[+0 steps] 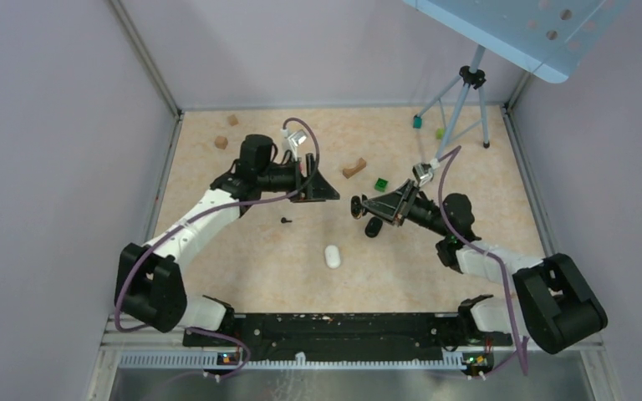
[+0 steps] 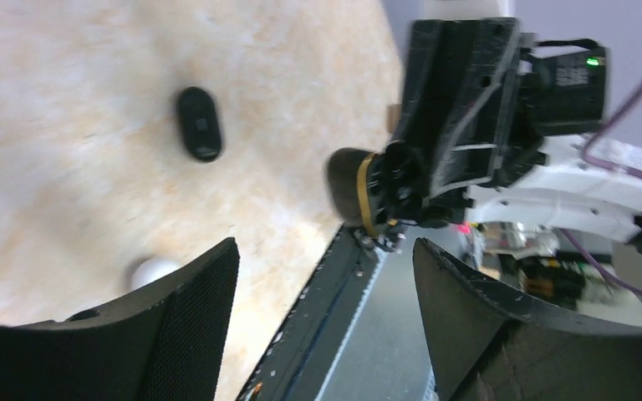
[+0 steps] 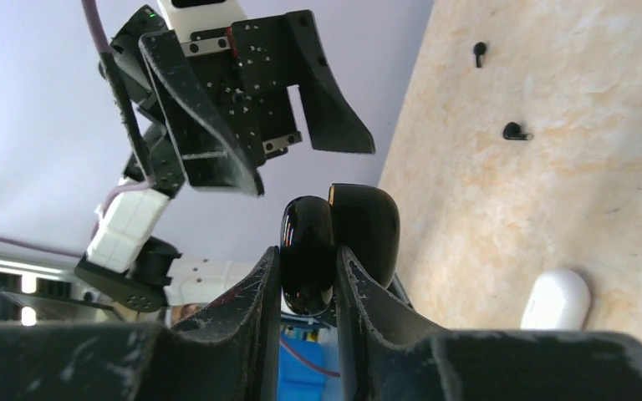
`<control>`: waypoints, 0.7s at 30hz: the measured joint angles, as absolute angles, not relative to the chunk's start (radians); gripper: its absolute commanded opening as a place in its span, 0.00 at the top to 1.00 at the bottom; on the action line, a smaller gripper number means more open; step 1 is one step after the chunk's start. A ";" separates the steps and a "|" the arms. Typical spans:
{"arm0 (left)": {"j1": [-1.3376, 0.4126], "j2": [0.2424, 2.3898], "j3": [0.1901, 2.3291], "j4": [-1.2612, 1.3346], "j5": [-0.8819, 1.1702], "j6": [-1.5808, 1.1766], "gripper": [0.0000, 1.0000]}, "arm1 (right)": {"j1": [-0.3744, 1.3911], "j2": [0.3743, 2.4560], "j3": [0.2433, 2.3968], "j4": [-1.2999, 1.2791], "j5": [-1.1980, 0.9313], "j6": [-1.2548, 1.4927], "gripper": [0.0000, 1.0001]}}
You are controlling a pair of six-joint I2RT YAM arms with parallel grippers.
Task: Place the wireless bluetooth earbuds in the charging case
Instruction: Pass from the left arm to the right, then adjust the right earbud at the center of the board.
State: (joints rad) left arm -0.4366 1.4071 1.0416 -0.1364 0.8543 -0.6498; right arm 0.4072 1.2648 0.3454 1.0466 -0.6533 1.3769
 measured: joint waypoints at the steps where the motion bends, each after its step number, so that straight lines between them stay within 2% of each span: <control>1: -0.414 1.390 1.042 -0.182 0.828 -0.624 0.32 | 0.405 1.251 0.354 1.009 -0.656 1.359 1.00; 2: -0.401 1.378 1.042 -0.215 0.797 -0.612 0.37 | 0.402 1.235 0.363 0.965 -0.658 1.341 1.00; 4: -0.376 1.351 1.044 -0.318 0.653 -0.574 0.40 | 0.396 1.196 0.395 0.853 -0.657 1.286 1.00; 11: -0.367 1.355 1.061 -0.649 0.183 -0.588 0.38 | 0.390 1.111 0.489 0.550 -0.652 1.111 1.00; 14: -0.367 1.362 1.032 -0.669 0.083 -0.648 0.40 | 0.390 1.105 0.494 0.488 -0.653 1.073 1.00; 21: -0.368 1.477 0.983 -0.662 -0.023 -0.812 0.56 | 0.390 1.097 0.510 0.377 -0.656 1.013 1.00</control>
State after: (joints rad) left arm -0.3676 1.4765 0.9829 -0.6621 -0.0235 -0.8124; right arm 0.3897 1.0966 0.5098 0.3771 -0.6563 1.0126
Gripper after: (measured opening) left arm 0.505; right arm 0.242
